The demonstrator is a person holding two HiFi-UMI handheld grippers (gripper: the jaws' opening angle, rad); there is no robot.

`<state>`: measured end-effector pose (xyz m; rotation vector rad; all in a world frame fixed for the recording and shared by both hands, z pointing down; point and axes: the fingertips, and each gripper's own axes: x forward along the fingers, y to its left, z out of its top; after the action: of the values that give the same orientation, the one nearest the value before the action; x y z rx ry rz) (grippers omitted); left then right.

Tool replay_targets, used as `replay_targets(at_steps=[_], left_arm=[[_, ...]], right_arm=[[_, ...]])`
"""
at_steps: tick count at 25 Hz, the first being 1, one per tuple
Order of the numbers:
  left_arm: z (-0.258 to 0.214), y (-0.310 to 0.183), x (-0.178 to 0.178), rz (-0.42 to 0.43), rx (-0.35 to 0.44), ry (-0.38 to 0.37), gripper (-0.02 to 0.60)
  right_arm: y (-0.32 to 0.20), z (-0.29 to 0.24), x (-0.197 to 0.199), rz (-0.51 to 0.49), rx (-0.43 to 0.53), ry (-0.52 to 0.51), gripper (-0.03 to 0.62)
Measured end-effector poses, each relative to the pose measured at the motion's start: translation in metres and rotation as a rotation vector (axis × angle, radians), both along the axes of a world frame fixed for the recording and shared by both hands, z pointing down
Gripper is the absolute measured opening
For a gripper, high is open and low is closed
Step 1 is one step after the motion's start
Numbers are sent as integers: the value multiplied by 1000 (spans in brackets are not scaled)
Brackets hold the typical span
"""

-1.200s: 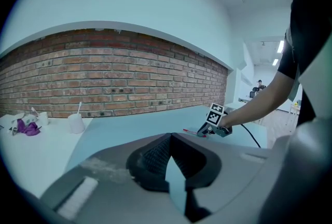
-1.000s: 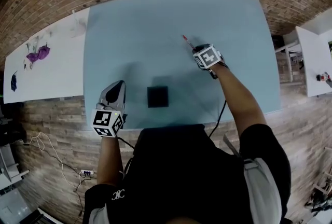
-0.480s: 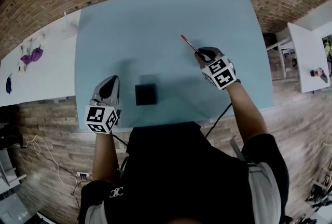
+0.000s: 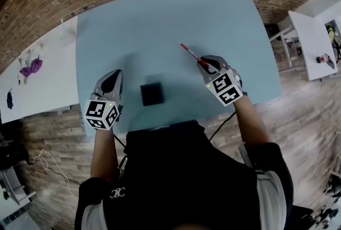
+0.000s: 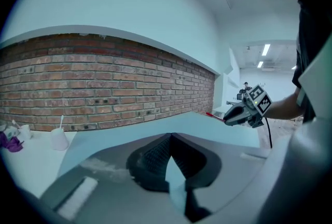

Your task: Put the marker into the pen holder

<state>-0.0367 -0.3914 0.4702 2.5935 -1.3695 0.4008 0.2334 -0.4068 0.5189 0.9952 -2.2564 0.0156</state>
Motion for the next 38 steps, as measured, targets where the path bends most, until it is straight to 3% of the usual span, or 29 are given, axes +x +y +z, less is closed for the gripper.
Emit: replay_targets(at_steps=[6, 15, 21, 25, 33, 38], left_arm=[[12, -7, -22, 126, 2, -14, 6], [7, 10, -81, 352, 13, 108, 6], [13, 37, -101, 496, -20, 132, 6], [14, 53, -102, 527, -29, 152, 6], [17, 71, -98, 502, -12, 160, 6], [22, 81, -100, 460, -7, 162, 6]], right_arm=[[24, 0, -22, 112, 11, 29, 64], [98, 3, -83, 311, -40, 138, 64], [158, 7, -108, 356, -85, 331, 64], [178, 2, -114, 295, -126, 484, 64], [162, -6, -124, 44, -172, 774, 64], [144, 9, -124, -67, -227, 878, 64]])
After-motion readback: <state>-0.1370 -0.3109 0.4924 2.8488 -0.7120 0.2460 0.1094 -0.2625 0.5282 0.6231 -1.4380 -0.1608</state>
